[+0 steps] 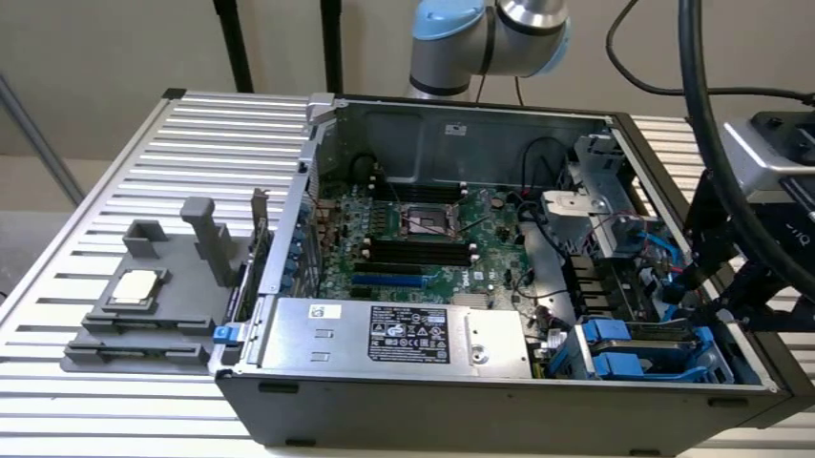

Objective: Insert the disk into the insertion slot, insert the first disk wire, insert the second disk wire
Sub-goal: 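Insert the first disk wire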

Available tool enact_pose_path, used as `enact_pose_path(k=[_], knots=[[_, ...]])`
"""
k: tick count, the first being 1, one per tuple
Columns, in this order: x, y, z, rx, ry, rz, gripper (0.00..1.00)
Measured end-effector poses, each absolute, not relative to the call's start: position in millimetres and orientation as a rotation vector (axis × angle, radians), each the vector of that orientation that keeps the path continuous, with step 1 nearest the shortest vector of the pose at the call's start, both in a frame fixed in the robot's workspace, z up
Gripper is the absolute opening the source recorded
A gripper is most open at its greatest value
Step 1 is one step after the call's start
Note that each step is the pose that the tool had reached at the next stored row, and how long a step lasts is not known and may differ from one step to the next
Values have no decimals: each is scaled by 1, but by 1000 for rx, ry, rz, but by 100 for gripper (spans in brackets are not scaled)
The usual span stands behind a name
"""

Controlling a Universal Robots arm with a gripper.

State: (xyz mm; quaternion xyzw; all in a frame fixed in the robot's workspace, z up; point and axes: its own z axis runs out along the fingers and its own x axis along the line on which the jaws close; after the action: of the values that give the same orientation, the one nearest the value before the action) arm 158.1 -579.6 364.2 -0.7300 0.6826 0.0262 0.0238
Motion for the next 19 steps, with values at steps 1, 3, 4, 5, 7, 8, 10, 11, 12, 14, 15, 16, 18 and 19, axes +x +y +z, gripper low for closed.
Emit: enact_pose_path(k=[1, 3, 4, 5, 7, 8, 10, 11, 12, 14, 15, 16, 18, 19], knots=[[158, -576, 363, -2261, 2111, 79, 40], [157, -569, 360, -2264, 2110, 75, 40], [157, -567, 359, -2265, 2109, 74, 40], [157, -566, 359, -2267, 2108, 73, 42], [154, -567, 359, -2271, 2103, 73, 48], [153, -568, 359, -2273, 2101, 73, 55], [153, -572, 359, -2275, 2099, 73, 55], [153, -576, 359, -2275, 2098, 74, 55], [153, -580, 359, -2275, 2098, 74, 55], [153, -587, 358, -2274, 2098, 75, 55], [153, -589, 357, -2273, 2097, 77, 55], [153, -591, 356, -2273, 2096, 78, 55], [154, -593, 354, -2273, 2092, 82, 55], [154, -593, 353, -2273, 2090, 83, 55]])
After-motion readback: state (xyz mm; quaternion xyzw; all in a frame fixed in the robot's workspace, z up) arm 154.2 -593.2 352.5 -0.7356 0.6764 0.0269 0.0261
